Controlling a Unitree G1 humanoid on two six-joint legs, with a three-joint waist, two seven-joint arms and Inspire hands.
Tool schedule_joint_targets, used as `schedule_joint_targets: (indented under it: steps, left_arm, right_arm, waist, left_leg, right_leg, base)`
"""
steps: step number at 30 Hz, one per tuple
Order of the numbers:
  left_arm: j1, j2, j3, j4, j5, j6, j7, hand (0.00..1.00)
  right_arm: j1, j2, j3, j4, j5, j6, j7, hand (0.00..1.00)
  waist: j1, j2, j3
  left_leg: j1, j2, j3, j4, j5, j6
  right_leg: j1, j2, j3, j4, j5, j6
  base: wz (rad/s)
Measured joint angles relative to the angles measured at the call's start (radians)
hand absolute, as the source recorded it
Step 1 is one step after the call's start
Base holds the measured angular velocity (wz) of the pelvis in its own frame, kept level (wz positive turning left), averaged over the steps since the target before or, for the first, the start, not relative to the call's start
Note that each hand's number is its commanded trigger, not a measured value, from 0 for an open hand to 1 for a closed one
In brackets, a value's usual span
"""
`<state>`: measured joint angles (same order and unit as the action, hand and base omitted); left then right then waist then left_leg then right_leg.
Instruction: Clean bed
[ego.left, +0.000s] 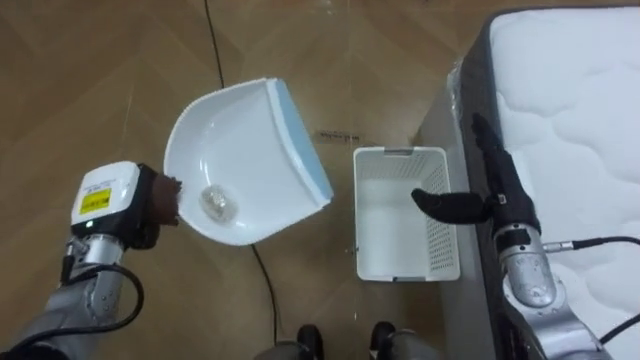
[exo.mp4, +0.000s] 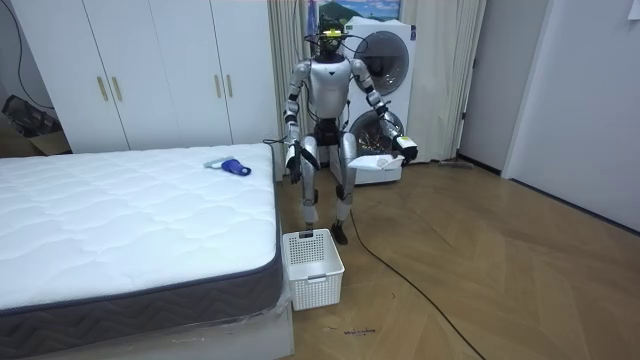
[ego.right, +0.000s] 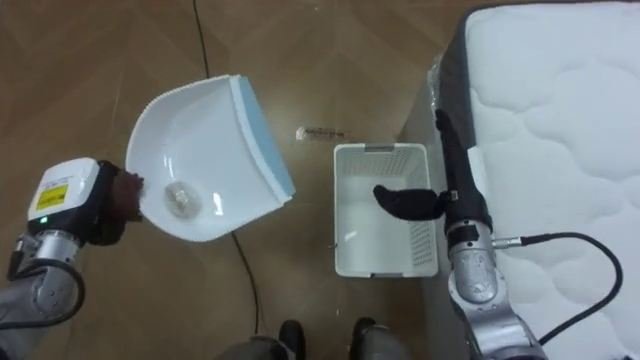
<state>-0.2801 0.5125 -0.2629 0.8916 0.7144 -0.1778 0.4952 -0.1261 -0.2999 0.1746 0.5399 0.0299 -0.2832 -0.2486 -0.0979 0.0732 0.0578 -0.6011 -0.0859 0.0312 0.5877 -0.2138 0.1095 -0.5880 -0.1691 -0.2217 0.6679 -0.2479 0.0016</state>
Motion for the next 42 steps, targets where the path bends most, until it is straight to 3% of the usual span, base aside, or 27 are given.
schedule_joint_targets:
  steps: [3, 7, 11, 13, 17, 20, 23, 30, 36, 42]
  left_arm:
    - [-0.006, 0.017, -0.010, 0.000, 0.004, 0.028, -0.005, 1.00]
    - [-0.013, 0.065, -0.057, 0.000, 0.004, 0.066, -0.028, 1.00]
    - [-0.022, 0.070, -0.093, 0.000, 0.006, 0.089, -0.077, 1.00]
    - [-0.036, 0.075, -0.100, 0.002, 0.004, 0.090, -0.098, 1.00]
    - [-0.054, 0.121, -0.102, 0.004, -0.003, 0.110, -0.124, 1.00]
    - [-0.072, 0.128, -0.105, 0.005, -0.004, 0.119, -0.133, 1.00]
    - [-0.087, 0.128, -0.133, 0.015, -0.004, 0.131, -0.133, 1.00]
    - [-0.124, 0.129, -0.137, 0.043, -0.006, 0.150, -0.156, 1.00]
    - [-0.223, 0.145, -0.217, 0.104, 0.018, 0.154, -0.195, 1.00]
    - [-0.237, 0.190, -0.233, 0.101, 0.044, 0.163, -0.219, 1.00]
  right_arm:
    - [0.009, -0.011, 0.000, 0.006, -0.017, 0.000, 0.008, 0.00]
    - [0.026, -0.028, 0.002, 0.004, -0.039, 0.002, 0.011, 0.00]
    - [0.059, -0.050, 0.001, 0.003, -0.044, 0.017, 0.010, 0.00]
    - [0.076, -0.064, 0.002, 0.000, -0.058, 0.024, 0.009, 0.00]
    - [0.079, -0.067, 0.002, -0.007, -0.081, 0.024, 0.010, 0.00]
    - [0.077, -0.073, 0.002, -0.015, -0.079, 0.023, 0.009, 0.00]
    - [0.081, -0.096, 0.006, -0.037, -0.079, 0.024, 0.003, 0.00]
    - [0.079, -0.097, 0.037, -0.046, -0.074, 0.023, 0.003, 0.00]
    - [0.069, -0.097, 0.039, -0.046, -0.078, 0.022, 0.050, 0.00]
    - [0.075, -0.110, 0.039, -0.086, -0.073, 0.021, 0.092, 0.00]
  waist:
    - [-0.015, 0.020, 0.0003]
    - [-0.041, 0.050, -0.0017]
    - [-0.069, 0.096, -0.0022]
    - [-0.074, 0.108, -0.0026]
    - [-0.118, 0.120, -0.0025]
    - [-0.121, 0.130, -0.0015]
    - [-0.126, 0.163, -0.0009]
    - [-0.140, 0.180, 0.0008]
    - [-0.166, 0.186, 0.0039]
    - [-0.178, 0.207, 0.0122]
  left_leg:
    - [-0.011, -0.015, 0.001, -0.002, 0.006, -0.001]
    - [-0.035, -0.017, 0.022, -0.002, 0.011, -0.004]
    - [-0.049, -0.018, 0.036, -0.008, 0.014, -0.009]
    - [-0.049, -0.018, 0.050, -0.014, 0.016, -0.012]
    - [-0.049, -0.018, 0.090, -0.019, 0.017, -0.018]
    - [-0.049, -0.011, 0.110, -0.019, 0.016, -0.024]
    - [-0.039, 0.002, 0.151, -0.027, 0.016, -0.026]
    - [-0.020, 0.024, 0.230, -0.043, 0.018, -0.028]
    - [-0.014, 0.051, 0.298, -0.038, 0.016, -0.031]
    - [-0.015, 0.072, 0.330, -0.031, 0.008, -0.043]
  right_leg:
    - [-0.025, -0.014, 0.007, 0.030, -0.013, -0.002]
    - [-0.073, -0.016, 0.028, 0.063, -0.022, -0.008]
    - [-0.099, -0.022, 0.037, 0.078, -0.038, -0.017]
    - [-0.112, -0.023, 0.051, 0.086, -0.045, -0.020]
    - [-0.140, -0.040, 0.071, 0.130, -0.072, -0.031]
    - [-0.150, -0.039, 0.078, 0.142, -0.079, -0.040]
    - [-0.154, -0.039, 0.082, 0.150, -0.084, -0.048]
    - [-0.165, -0.041, 0.096, 0.171, -0.097, -0.059]
    - [-0.171, -0.037, 0.099, 0.187, -0.109, -0.070]
    - [-0.186, -0.020, 0.114, 0.189, -0.116, -0.086]
  base:
    - [0.08]
    - [-0.05]
    - [-0.03]
    - [-0.06]
    - [0.02]
    - [-0.01]
    - [0.00]
    - [-0.01]
    - [0.01]
    - [-0.10]
